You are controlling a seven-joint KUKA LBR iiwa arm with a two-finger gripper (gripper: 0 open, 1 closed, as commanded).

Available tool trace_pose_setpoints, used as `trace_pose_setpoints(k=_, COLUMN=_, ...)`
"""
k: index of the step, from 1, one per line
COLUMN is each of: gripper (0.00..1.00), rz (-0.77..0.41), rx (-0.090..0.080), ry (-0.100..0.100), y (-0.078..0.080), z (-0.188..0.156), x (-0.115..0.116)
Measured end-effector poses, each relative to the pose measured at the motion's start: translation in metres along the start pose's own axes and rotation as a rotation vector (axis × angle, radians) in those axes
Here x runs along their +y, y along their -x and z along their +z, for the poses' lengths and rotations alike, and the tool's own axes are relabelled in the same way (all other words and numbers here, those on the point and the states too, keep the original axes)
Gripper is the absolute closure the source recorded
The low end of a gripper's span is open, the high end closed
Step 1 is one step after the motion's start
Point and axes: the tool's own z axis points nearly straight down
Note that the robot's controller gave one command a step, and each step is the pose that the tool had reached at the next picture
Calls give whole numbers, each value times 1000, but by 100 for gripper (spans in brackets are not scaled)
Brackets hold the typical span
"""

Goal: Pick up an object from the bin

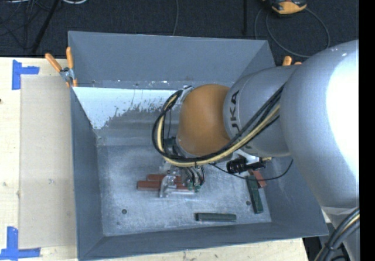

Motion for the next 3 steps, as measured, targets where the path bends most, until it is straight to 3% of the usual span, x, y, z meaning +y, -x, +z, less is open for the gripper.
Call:
trace_pose_setpoints(k=1, gripper=100, rz=0, rx=0, ry=0, y=0, z=0, x=0)
trace_pose_setpoints(k=2, gripper=100, rz=6, rx=-3, ry=-3, y=3, z=-118, x=8)
trace_pose_setpoints(k=3, gripper=100, rz=7, rx=-3, ry=-3, y=3, z=-118, x=8)
